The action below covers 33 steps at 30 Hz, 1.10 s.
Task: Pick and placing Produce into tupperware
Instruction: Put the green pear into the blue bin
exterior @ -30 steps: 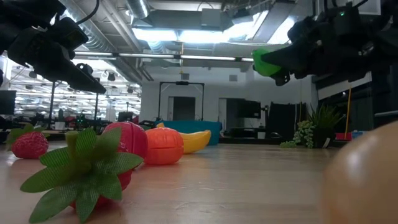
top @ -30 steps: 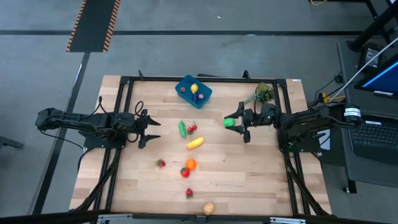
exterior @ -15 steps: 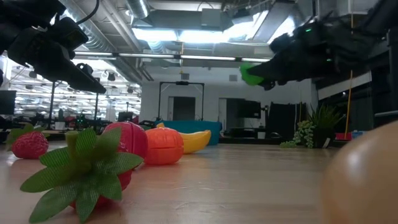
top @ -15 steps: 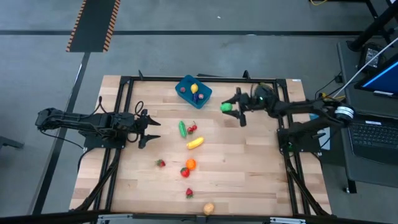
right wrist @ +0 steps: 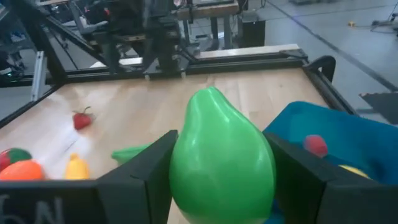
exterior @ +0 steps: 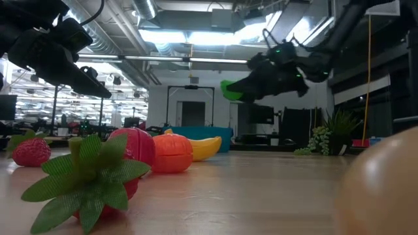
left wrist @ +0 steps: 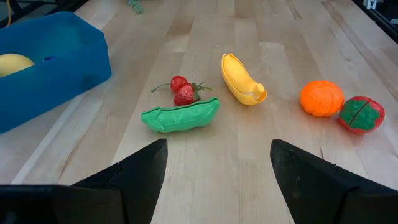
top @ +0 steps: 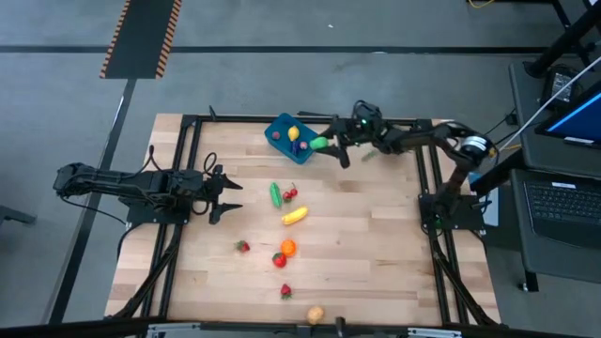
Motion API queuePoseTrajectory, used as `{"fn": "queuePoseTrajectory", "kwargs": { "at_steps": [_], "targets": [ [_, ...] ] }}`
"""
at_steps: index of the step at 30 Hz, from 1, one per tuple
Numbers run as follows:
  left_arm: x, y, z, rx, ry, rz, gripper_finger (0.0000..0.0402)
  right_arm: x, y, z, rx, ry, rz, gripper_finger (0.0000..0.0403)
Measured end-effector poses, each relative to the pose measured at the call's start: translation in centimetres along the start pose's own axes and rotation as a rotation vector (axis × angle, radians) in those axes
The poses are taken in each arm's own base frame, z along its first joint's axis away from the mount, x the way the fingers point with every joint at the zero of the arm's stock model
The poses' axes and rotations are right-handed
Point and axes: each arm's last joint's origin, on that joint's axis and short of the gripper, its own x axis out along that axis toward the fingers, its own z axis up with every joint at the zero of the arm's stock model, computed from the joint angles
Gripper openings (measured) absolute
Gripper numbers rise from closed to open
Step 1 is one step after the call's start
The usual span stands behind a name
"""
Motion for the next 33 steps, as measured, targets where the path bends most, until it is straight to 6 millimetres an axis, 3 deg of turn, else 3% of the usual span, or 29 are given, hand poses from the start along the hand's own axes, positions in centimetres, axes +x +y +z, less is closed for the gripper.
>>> {"fn": "queuePoseTrajectory", "kwargs": {
  "at_steps": [8,20,33],
  "targets": [
    [0.0,0.0,0.0,0.0,0.0,0.0,0.0279,2.8,-3.2,2.1,0.038,0.187,-0.012,0.0214],
    [0.0,0.0,0.0,0.0,0.001,0.0,0.0279,4.3,-5.7,6.1,0.047,0.462,-0.074,0.0214],
    [0.0,0.0,0.0,0.0,0.0,0.0,0.0279,5.9,-7.7,5.8,0.069,0.657,-0.109,0.0212]
  ]
}}
